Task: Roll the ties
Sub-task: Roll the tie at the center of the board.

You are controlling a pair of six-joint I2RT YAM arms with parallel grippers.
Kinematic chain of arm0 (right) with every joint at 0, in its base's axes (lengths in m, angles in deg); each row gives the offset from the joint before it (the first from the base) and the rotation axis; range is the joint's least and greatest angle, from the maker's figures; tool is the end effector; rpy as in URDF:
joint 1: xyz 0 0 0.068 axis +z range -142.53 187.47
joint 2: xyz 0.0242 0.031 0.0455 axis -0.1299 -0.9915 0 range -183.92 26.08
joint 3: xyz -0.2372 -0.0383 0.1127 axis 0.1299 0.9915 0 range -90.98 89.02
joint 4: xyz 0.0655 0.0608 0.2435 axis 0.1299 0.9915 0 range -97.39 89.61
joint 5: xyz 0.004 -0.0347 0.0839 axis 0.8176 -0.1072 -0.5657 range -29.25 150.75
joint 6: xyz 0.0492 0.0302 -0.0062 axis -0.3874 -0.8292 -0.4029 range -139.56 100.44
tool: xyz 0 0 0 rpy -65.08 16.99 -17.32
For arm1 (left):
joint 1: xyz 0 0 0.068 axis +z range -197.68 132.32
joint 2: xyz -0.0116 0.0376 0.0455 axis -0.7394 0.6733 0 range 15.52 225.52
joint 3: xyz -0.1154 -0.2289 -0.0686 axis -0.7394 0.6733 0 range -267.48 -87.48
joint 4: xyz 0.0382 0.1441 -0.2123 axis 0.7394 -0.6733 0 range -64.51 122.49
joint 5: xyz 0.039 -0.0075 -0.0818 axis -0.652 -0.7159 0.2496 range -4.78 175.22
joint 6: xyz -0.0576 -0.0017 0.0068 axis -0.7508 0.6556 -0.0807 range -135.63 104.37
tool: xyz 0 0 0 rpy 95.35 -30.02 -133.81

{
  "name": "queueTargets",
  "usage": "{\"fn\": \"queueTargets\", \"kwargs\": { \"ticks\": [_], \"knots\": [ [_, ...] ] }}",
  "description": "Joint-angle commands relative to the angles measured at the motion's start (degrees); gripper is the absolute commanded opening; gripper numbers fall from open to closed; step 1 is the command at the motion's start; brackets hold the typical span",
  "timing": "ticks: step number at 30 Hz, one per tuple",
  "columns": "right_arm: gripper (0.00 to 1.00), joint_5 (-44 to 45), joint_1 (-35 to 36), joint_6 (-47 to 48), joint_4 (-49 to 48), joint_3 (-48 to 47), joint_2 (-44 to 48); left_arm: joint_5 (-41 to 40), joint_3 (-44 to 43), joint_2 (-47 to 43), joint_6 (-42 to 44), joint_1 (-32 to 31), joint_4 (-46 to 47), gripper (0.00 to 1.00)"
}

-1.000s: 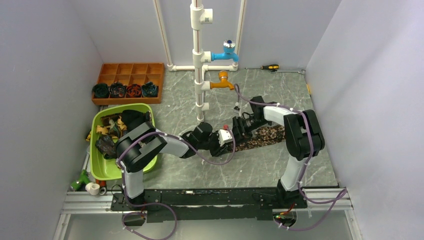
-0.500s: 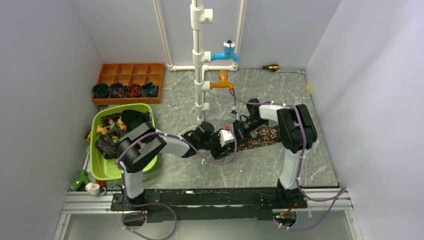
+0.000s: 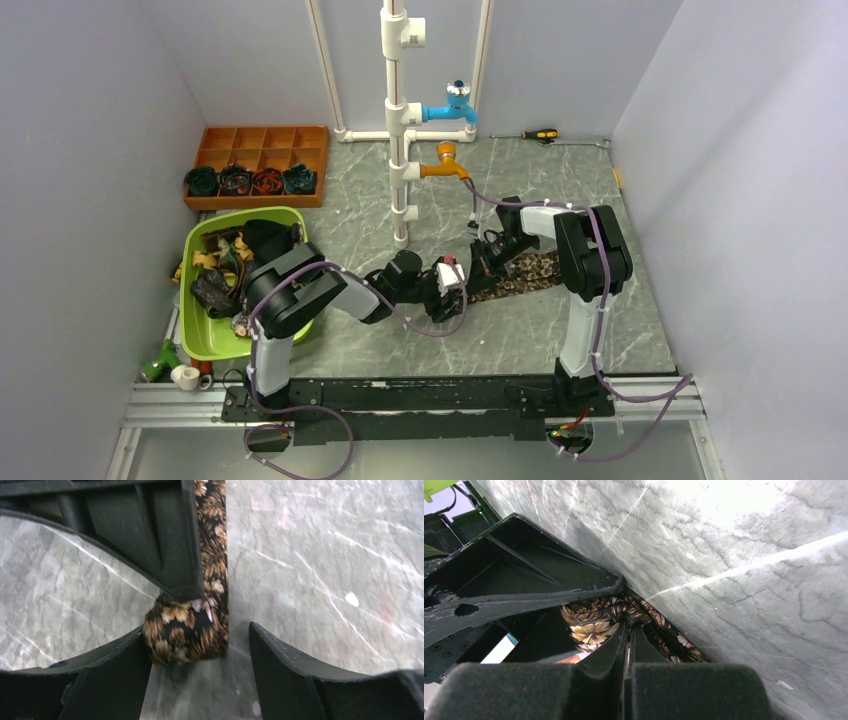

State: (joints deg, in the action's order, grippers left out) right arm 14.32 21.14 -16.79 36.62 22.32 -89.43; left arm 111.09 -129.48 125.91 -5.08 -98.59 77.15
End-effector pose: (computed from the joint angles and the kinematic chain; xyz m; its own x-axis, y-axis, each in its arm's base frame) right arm 0.3138 0.1074 0.0991 -0.9631 -0.2687 0.0142 -0.1751 0.6660 0.7251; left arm 0.2108 -0.2881 0.1052 -0.0755 0.3543 -0.9321 0.9806 0.1957 -0.0051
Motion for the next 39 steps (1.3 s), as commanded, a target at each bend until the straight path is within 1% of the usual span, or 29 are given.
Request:
{"fn": "queueTargets", "kwargs": {
  "ticks": [1,3,5,6,7,9,10,13,17,18,21,26,29,30,35,37,38,39],
  "knots": [
    [0.0,12.03,0.11,2.51,-5.82,1.72,-2.75,-1.15,-2.81,5.69,-2.75,0.0,0.47,0.71],
    [0.0,11.26,0.15,2.59,-6.06,2.51,-2.47,-1.2,-4.09,6.82,-2.99,-0.01,-0.19,0.67],
    [0.0,9.91,0.07,2.74,-6.21,2.93,-1.64,-1.24,-4.62,6.81,-2.19,0.02,-2.74,0.56],
    [0.0,9.05,0.04,2.73,-6.36,3.09,-0.94,-1.4,-4.36,6.2,-1.1,-0.04,-4.51,0.46],
    [0.0,8.64,-0.01,2.76,-6.34,3.1,-0.01,-1.91,-3.76,5.46,-0.13,0.02,-6.71,0.39],
    [0.01,6.71,-0.64,2.96,-5.62,2.71,2.04,-2.32,-2.18,3.53,1.37,0.38,-11.31,0.3],
    [0.06,5.35,-1.28,2.7,-5.26,2.63,3.22,-2.13,-1.6,2.56,2.05,0.6,-13.57,0.28],
    [0.23,-0.73,-3.72,1.28,-4.5,2.94,6.97,-2.01,-0.89,0.23,3.93,0.79,-19.5,0.26],
    [0.39,-6.5,-3.21,-1.8,-5.15,4.79,11.41,-1.66,-2.15,0.06,4.26,0.61,-23.65,0.28],
    [0.42,-7.27,-2.36,-2.54,-5.65,5.04,11.94,-1.76,-2.8,0.31,4.17,0.64,-24.66,0.28],
    [0.44,-7.91,0.46,-4.98,-6.51,4.53,11.41,-1.92,-4.56,1.17,4.09,0.5,-26.4,0.29],
    [0.45,-7.64,1.57,-5.8,-7.61,3.02,8.6,-2.31,-5.84,1.72,4.85,0.46,-28.44,0.31],
    [0.43,-5.94,2.7,-3.43,-5.15,1.18,6.14,-2.18,-6.12,1.9,4.97,0.42,-29.09,0.34],
    [0.42,-4.97,2.98,-1.79,-4.41,1.02,5.22,-2.08,-6.3,2.0,5.08,0.45,-29.34,0.35],
    [0.17,-0.26,2.74,1.64,-2.26,-0.13,0.44,-1.68,-7.04,2.41,5.3,0.47,-30.14,0.41],
    [0.04,0.32,2.55,1.89,-2.28,-0.52,-0.46,-1.1,-7.25,2.47,5.32,0.46,-30.41,0.41],
    [0.0,0.81,2.45,1.85,-2.64,-0.54,-0.58,-0.91,-7.11,2.44,5.33,0.47,-30.3,0.42],
    [0.0,1.32,2.22,1.78,-3.03,-0.37,-0.55,-0.73,-6.97,2.34,5.29,0.47,-30.07,0.42]
  ]
}}
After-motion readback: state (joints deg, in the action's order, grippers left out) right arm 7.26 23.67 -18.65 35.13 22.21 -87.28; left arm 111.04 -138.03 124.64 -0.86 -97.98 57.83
